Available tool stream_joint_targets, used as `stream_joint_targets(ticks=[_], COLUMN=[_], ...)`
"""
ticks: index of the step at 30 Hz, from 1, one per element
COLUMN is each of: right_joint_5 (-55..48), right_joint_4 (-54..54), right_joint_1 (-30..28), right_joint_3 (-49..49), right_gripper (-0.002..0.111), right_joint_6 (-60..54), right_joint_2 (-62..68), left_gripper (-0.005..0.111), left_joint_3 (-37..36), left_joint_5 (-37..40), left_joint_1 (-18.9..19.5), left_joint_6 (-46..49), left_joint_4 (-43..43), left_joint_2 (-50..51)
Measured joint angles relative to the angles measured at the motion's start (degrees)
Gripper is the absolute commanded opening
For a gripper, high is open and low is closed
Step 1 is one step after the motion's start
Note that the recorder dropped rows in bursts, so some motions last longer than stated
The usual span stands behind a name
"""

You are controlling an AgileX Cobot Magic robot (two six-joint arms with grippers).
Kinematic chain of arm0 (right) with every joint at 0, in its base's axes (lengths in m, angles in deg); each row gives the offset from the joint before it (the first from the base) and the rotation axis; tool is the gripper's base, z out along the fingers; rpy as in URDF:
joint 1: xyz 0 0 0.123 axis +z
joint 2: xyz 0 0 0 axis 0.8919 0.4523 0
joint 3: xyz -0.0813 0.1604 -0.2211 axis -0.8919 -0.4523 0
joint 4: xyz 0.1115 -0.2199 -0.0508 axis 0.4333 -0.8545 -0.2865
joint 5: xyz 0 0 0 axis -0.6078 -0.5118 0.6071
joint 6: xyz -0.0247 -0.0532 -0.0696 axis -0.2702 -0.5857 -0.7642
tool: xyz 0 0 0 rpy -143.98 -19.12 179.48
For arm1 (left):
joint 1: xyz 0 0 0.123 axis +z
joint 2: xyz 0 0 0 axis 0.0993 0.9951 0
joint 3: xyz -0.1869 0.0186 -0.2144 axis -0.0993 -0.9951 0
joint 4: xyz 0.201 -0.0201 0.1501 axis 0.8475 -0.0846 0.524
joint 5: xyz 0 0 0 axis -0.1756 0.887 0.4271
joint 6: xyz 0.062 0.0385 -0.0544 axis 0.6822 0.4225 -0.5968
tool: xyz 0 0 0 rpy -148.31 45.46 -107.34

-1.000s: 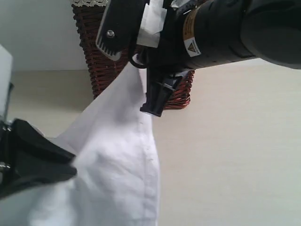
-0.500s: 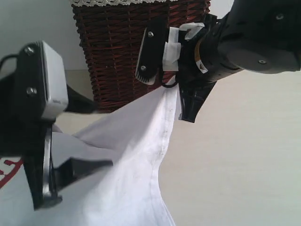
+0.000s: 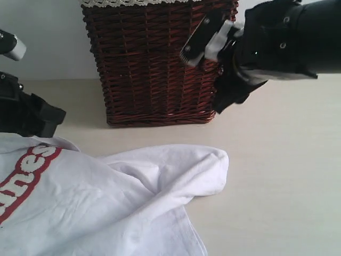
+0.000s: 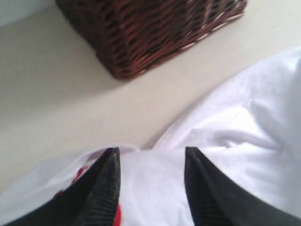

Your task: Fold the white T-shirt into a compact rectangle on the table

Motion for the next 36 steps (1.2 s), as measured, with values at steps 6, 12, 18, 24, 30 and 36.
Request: stream_joint_targets(ticks=[6,12,18,24,30,36], right_joint_5=[2.29,-5.59,-22.59,-19.54,-18.84,-16.35], right_joint_4=[29.53,68.88,97.22,91.59,87.8,81.25], right_joint_1=[-5.25,-6.96,-5.39,2.26,7.37,7.44], right_joint_3=[3.49,3.49,3.49,2.28,1.89,1.89], right_gripper=[0.037,0.037,0.024,0.0,0.0,0.0], right_joint_6=[-18.55,-59.39,-85.59,-82.33,-81.1,-77.11], right_joint_2=[-2.53,-2.42,-0.44,3.41,10.42,15.52], left_gripper=[0.043,0.043,0.043,0.043,0.029,0.008], left_joint_3=[2.92,2.92,2.92,5.07,8.18,12.64], left_joint_5=[5.95,10.57,9.91,7.79,10.31,12.68], left_joint_1=[1.55,1.55,1.55,1.42,-2.4,-3.04], left_joint_6=[-25.49,-18.66,-15.28,-10.12,1.9,3.78], left_joint_4=[28.52,33.6,33.6,25.41,12.53,9.89], left_joint_2=[6.14,9.73,12.36,15.5,18.66,24.59])
